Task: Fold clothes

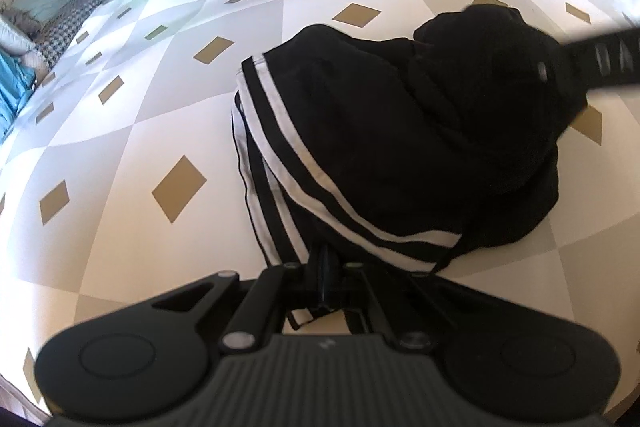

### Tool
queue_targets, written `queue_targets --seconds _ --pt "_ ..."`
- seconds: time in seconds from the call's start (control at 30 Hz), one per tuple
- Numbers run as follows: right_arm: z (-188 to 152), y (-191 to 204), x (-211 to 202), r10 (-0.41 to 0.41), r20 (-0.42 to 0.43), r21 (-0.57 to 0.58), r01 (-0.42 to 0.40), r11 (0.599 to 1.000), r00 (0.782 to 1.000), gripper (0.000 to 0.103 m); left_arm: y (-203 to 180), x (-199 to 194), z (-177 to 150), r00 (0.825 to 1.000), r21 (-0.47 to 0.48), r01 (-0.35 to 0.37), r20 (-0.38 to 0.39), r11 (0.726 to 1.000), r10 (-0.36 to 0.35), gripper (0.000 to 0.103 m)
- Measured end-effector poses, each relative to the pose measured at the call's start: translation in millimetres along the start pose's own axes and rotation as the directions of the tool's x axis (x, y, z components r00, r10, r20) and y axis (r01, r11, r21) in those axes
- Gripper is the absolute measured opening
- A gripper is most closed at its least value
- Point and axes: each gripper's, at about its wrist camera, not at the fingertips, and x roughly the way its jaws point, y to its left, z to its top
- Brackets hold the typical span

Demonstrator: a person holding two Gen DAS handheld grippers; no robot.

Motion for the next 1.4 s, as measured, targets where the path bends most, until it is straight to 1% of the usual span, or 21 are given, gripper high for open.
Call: queue_targets --seconds 0.23,0.47,0.5,0.53,0.63,0.7,0.73,0.77,0.83,0.9,1.0,1.07,1.1,1.13,1.17,1.2,1.23,1.27,1.3,1.33,1.4 --pt "-10.9 -4.2 6.8 -0.001 -0.028 -0.004 0.001 1.000 1.000 0.047 3.6 -0.2 0.3 1.000 -0.019 0.014 -0.001 1.000 -0.014 0.000" --pt "-17.0 -9.0 4.5 0.014 -0.052 0.025 -0.013 1.000 0.999 0.045 11.4 0.5 0.6 0.999 -0.057 0.040 -0.004 0.998 -0.040 0.000" --pt "-17.0 -10.1 2.5 0.018 -0.049 0.033 -0.016 0.999 0.999 0.042 12.8 0.6 0.7 0.999 -0.063 0.044 -0.004 0.997 -0.045 0.000" --pt "-16.0 -11.9 -1.8 0.026 -0.034 0.049 -0.024 0.999 0.999 0.038 14.5 0.8 0.8 0.999 -0.072 0.049 -0.006 0.996 -0.050 0.000" --pt "-10.4 -17.0 -19.4 0.067 0.038 0.092 -0.070 0.993 0.997 0.027 21.8 0.9 1.5 0.998 -0.120 0.065 -0.012 0.991 -0.067 0.001" --pt "-6.1 -16.1 -29.7 0.084 0.082 0.082 -0.091 0.992 0.993 0.025 24.0 1.0 2.4 0.999 -0.122 0.045 -0.008 0.992 -0.046 0.007" --pt "-4.7 -15.9 -32.9 0.088 0.095 0.083 -0.096 0.992 0.992 0.024 25.3 0.3 3.0 0.999 -0.124 0.033 -0.002 0.992 -0.033 0.013" --pt "-3.3 -16.0 -35.4 0.093 0.103 0.089 -0.102 0.991 0.990 0.024 26.9 -0.9 3.8 1.000 -0.129 0.022 0.007 0.991 -0.022 0.017" --pt "-1.4 -16.8 -38.5 0.105 0.116 0.104 -0.118 0.988 0.988 0.022 30.5 -4.0 5.6 1.000 -0.144 0.011 0.025 0.990 -0.008 0.018" --pt "0.5 -16.9 -39.6 0.122 0.123 0.116 -0.137 0.984 0.985 0.022 33.9 -10.0 8.3 0.998 -0.161 0.028 0.052 0.986 -0.020 0.019" --pt "3.4 -15.9 -42.0 0.171 0.137 0.118 -0.188 0.975 0.976 0.022 34.8 -20.2 12.0 0.995 -0.164 0.050 0.096 0.985 -0.034 0.025" --pt "5.1 -13.9 -42.5 0.207 0.142 0.112 -0.224 0.968 0.968 0.022 35.6 -25.3 15.0 0.991 -0.168 0.080 0.124 0.983 -0.059 0.037" --pt "5.9 -13.3 -42.1 0.230 0.140 0.113 -0.247 0.963 0.963 0.024 35.7 -27.6 15.8 0.988 -0.169 0.096 0.135 0.981 -0.073 0.041" --pt "6.7 -13.7 -40.7 0.247 0.135 0.121 -0.263 0.957 0.960 0.026 35.8 -29.4 16.5 0.986 -0.171 0.111 0.144 0.979 -0.086 0.047" --pt "7.5 -14.6 -38.7 0.249 0.129 0.135 -0.266 0.955 0.960 0.031 35.5 -30.4 17.5 0.984 -0.174 0.120 0.149 0.978 -0.094 0.048" --pt "7.8 -16.2 -37.5 0.238 0.131 0.149 -0.257 0.955 0.962 0.040 34.9 -31.1 18.6 0.984 -0.176 0.123 0.150 0.977 -0.097 0.050" --pt "7.5 -18.5 -37.3 0.212 0.141 0.164 -0.234 0.958 0.967 0.048 34.2 -31.8 19.7 0.983 -0.179 0.127 0.150 0.976 -0.101 0.055" --pt "7.4 -20.9 -37.3 0.183 0.151 0.178 -0.209 0.962 0.971 0.052 33.8 -31.3 20.1 0.983 -0.183 0.131 0.150 0.974 -0.104 0.059" --pt "7.6 -23.5 -37.6 0.152 0.162 0.191 -0.182 0.965 0.975 0.055 33.6 -29.7 19.9 0.983 -0.187 0.134 0.149 0.973 -0.107 0.061" --pt "7.9 -26.3 -37.7 0.130 0.170 0.205 -0.164 0.965 0.977 0.056 33.6 -28.7 19.8 0.983 -0.190 0.134 0.149 0.973 -0.107 0.064" --pt "8.5 -32.6 -36.6 0.113 0.176 0.240 -0.154 0.958 0.978 0.057 33.1 -28.6 20.0 0.983 -0.187 0.127 0.158 0.974 -0.098 0.070"
